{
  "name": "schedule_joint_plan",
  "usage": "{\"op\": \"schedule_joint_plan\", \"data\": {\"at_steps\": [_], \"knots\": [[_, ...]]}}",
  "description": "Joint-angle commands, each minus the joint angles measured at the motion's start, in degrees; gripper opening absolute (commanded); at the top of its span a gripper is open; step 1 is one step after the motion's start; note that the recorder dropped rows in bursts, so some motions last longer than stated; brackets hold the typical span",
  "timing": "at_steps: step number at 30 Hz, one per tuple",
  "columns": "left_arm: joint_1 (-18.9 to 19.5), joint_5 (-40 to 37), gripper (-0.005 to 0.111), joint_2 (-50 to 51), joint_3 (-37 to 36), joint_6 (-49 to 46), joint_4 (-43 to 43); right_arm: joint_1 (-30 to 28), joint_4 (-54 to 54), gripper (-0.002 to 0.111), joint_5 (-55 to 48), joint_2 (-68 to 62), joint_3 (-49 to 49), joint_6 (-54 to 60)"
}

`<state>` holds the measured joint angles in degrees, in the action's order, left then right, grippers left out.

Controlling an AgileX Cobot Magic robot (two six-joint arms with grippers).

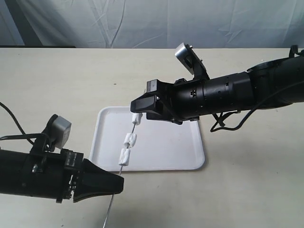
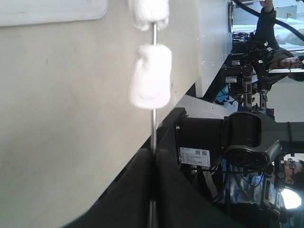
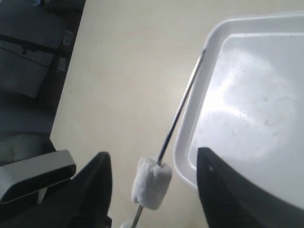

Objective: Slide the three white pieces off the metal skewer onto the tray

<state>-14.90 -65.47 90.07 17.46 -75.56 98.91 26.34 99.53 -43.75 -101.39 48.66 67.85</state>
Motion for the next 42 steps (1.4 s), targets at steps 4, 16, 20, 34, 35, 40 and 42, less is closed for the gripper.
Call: {"op": "schedule_joint_plan", "data": {"at_steps": [4,16,20,34,35,40,42], "knots": [[-0.04,-1.49,0.0,-0.04,-0.41,-1.47,1.03,2.99,0.42,0.051,4.09,-0.11,0.22,-0.99],[-0.04,-1.49,0.0,-0.04,-0.41,-2.55,1.03,3.07,0.42,0.03,1.94,-0.11,0.22,-1.62],[-0.04,-1.25,0.0,-0.04,-0.41,-2.67,1.03,3.49,0.42,0.03,1.41,-0.11,0.22,-1.81],[-0.04,-1.11,0.0,-0.04,-0.41,-2.8,1.03,4.65,0.42,0.03,1.93,-0.11,0.22,-1.88],[-0.04,-1.11,0.0,-0.04,-0.41,-2.8,1.03,4.65,0.42,0.03,1.94,-0.11,0.22,-1.88],[-0.04,-1.11,0.0,-0.04,-0.41,-2.8,1.03,4.65,0.42,0.03,2.08,-0.11,0.22,-1.88],[-0.04,-1.11,0.0,-0.04,-0.41,-2.8,1.03,4.65,0.42,0.028,2.08,-0.11,0.22,-1.88]]}}
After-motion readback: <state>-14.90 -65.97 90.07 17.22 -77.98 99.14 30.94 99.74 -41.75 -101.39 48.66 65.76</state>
